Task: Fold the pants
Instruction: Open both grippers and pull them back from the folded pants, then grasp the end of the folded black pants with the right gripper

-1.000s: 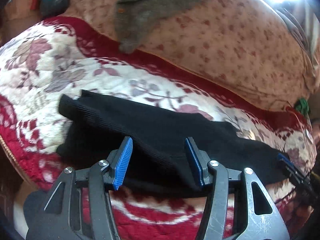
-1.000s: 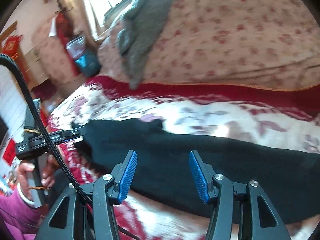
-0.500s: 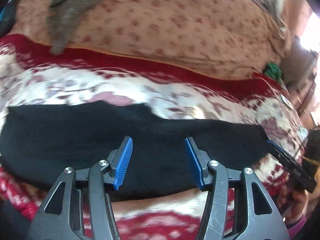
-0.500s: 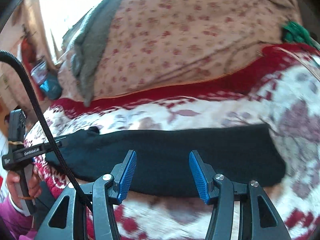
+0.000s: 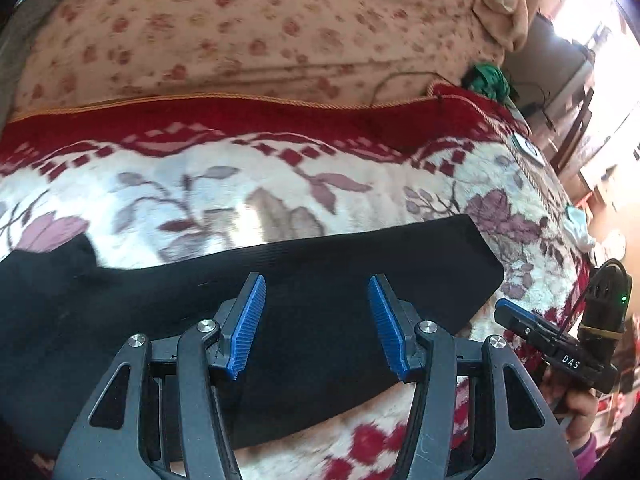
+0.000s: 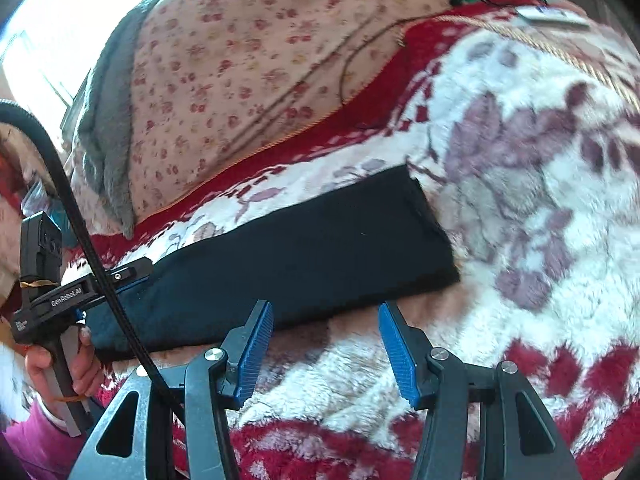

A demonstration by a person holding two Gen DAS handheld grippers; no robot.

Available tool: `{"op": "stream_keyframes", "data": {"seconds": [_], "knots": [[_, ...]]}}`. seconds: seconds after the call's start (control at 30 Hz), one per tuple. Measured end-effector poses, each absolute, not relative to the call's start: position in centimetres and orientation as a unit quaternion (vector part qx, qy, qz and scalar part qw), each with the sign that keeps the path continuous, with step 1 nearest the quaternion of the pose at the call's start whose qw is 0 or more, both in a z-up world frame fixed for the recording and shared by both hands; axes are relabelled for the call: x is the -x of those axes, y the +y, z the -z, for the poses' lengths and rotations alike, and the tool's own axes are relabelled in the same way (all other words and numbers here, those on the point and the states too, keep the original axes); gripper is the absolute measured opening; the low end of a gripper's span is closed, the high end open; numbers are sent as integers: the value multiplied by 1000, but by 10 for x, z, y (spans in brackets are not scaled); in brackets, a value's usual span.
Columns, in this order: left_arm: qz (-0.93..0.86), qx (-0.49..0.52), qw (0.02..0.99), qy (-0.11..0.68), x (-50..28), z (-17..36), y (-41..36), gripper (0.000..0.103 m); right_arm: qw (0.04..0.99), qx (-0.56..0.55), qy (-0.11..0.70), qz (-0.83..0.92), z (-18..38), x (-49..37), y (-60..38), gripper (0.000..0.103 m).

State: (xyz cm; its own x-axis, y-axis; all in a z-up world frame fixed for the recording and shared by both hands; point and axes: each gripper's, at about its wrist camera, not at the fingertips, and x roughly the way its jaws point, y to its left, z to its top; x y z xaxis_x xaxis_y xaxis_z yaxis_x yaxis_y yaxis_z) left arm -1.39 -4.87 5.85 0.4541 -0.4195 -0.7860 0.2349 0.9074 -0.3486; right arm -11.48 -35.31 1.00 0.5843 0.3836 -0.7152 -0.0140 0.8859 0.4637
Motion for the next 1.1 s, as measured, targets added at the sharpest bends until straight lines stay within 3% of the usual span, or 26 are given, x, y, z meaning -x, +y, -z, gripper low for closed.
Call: {"op": "stream_keyframes", "data": {"seconds": [0.33,0.57,0.7,0.83,0.9,1.1], "knots": [[238,66,832,497,-11,-53,-88,53,841,-259,461,-113,17,97,-373,53],[293,21,808,511,-39,-47,-123,53,836,-309,433,-135,22,81,-388,54],[329,-3,787,522,-63,-43,-145,53,852,-293,413,-131,19,82,-392,33],[376,-30,759,530,-83,-37,-170,53,860,-274,412,-128,18,84,-389,27],[392,-36,746,537,-92,-32,-180,53,863,-274,404,-132,17,85,-389,17],[459,-45,692,554,-105,-18,-207,53,872,-267,384,-143,11,92,-388,12]]}}
